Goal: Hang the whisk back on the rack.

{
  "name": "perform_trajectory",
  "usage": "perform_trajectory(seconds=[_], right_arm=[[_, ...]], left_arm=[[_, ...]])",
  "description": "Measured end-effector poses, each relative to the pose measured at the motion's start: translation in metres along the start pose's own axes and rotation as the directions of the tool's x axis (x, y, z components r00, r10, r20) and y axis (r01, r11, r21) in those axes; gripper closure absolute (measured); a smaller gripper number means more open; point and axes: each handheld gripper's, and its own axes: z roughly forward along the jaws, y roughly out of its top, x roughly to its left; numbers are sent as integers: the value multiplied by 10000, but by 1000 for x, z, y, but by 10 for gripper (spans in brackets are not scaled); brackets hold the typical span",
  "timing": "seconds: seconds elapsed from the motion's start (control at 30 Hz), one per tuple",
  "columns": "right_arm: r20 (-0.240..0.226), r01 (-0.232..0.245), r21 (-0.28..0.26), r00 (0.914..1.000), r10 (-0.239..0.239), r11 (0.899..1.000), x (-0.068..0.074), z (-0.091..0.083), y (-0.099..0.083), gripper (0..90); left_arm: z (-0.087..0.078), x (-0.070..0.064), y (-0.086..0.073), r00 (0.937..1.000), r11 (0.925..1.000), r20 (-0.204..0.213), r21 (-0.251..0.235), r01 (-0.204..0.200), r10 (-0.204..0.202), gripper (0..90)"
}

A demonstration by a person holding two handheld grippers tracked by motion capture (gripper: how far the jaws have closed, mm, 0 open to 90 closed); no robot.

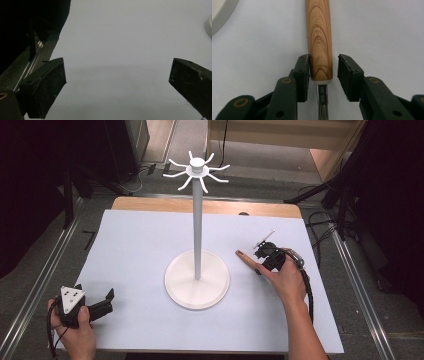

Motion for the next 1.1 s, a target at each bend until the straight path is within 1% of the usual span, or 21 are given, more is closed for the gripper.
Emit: perform_trajectory(seconds=[0.03,0.1,0.13,0.17,0.23,0.27,0.3,0.43,0.5,0.53,0.6,0.63,0.73,0.8,0.83,0.87,0.9,0.93,0.97,1.03,1.1], right_arm=[[-67,-20,109,10000,21,9999,1,1,1,686],[99,28,409,9999,-32,9992,2,5,5,688],[99,28,409,9999,-32,9992,2,5,5,688],[87,-33,717,10000,27,9974,2,9,7,690],[-20,-79,784,10000,81,9969,0,9,8,688],[-170,-315,1008,9993,334,9944,-2,10,11,687],[-192,-332,1118,9992,356,9932,-2,10,12,686],[-208,-506,1273,9983,537,9906,-3,11,14,685],[-73,-348,1244,9993,360,9916,-1,10,14,692],[-73,-348,1244,9993,360,9916,-1,10,14,692],[105,-68,1079,9999,57,9941,3,10,13,700],[151,-68,1039,9999,53,9946,4,10,12,701],[18,-203,833,9998,202,9963,2,8,9,703],[35,-286,579,9996,285,9979,3,6,5,703],[139,-298,405,9995,293,9987,4,5,3,703],[240,-381,-79,9990,383,9992,5,-2,-2,703],[240,-381,-79,9990,383,9992,5,-2,-2,703],[213,-450,-286,9987,456,9986,6,-5,-4,704],[204,-575,-569,9981,587,9967,6,-9,-6,704],[208,-646,-1118,9975,674,9916,7,-19,-11,704],[100,-732,-1530,9971,756,9855,8,-26,-14,704]], left_arm=[[0,0,0,10000,10000,15,-6,5,-5,18],[0,0,0,10000,10000,34,-8,23,-23,18],[0,0,0,10000,10000,29,0,30,-30,18],[0,0,0,10000,10000,31,2,25,-25,18],[0,0,0,10000,10000,33,9,-18,18,18],[0,0,0,10000,10000,35,5,-20,20,18],[0,0,0,10000,10000,34,3,1,-1,18],[0,0,0,10000,10000,28,16,30,-30,19],[0,1,0,10000,10000,36,27,56,-56,18],[0,1,0,10000,10000,36,27,56,-56,18],[0,0,0,10000,10000,29,25,50,-50,19],[0,0,0,10000,10000,30,36,42,-42,18],[1,1,0,10000,9999,18,60,85,-85,18],[1,1,0,10000,9999,17,95,89,-89,18],[1,1,0,9999,9999,34,103,94,-94,18],[1,1,1,10000,9999,-9,131,59,-59,19],[1,1,1,10000,9999,-9,131,59,-59,18],[1,1,0,10000,9999,-5,121,69,-69,18],[1,1,0,10000,9999,0,126,53,-53,18],[1,1,0,10000,9999,3,105,65,-65,18],[1,0,0,10000,9999,1,84,68,-68,19]])
